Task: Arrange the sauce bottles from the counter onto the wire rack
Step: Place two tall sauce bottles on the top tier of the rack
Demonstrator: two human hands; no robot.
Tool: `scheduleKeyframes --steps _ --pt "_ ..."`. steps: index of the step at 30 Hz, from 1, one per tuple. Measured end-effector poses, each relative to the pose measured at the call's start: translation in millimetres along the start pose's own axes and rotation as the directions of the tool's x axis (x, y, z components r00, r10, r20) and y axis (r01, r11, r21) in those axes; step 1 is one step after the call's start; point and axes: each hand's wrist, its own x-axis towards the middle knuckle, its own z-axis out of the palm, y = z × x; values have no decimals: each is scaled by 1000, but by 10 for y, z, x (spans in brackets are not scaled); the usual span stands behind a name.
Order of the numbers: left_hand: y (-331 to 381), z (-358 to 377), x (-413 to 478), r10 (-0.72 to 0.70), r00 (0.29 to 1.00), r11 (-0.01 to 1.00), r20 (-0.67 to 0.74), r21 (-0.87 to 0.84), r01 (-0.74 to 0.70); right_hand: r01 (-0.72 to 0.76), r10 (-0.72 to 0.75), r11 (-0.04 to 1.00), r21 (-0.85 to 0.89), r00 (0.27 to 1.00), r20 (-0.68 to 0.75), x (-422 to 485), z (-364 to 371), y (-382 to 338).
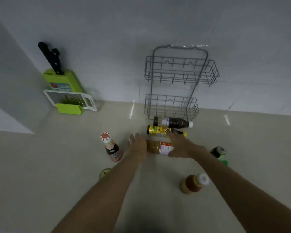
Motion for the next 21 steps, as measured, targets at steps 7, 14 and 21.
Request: scheduleKeyframes --steps 7,14,21 --pt "6 46 237 141 987 905 76 395 -160 21 -27 997 77 997 66 150 21 130" --pt "46 -143 245 272 962 899 28 350 -265 8 -24 992 122 992 126 297 93 178" --pt "164 -586 228 796 552 574 -248 600 -557 59 -71 935 349 997 23 260 117 209"
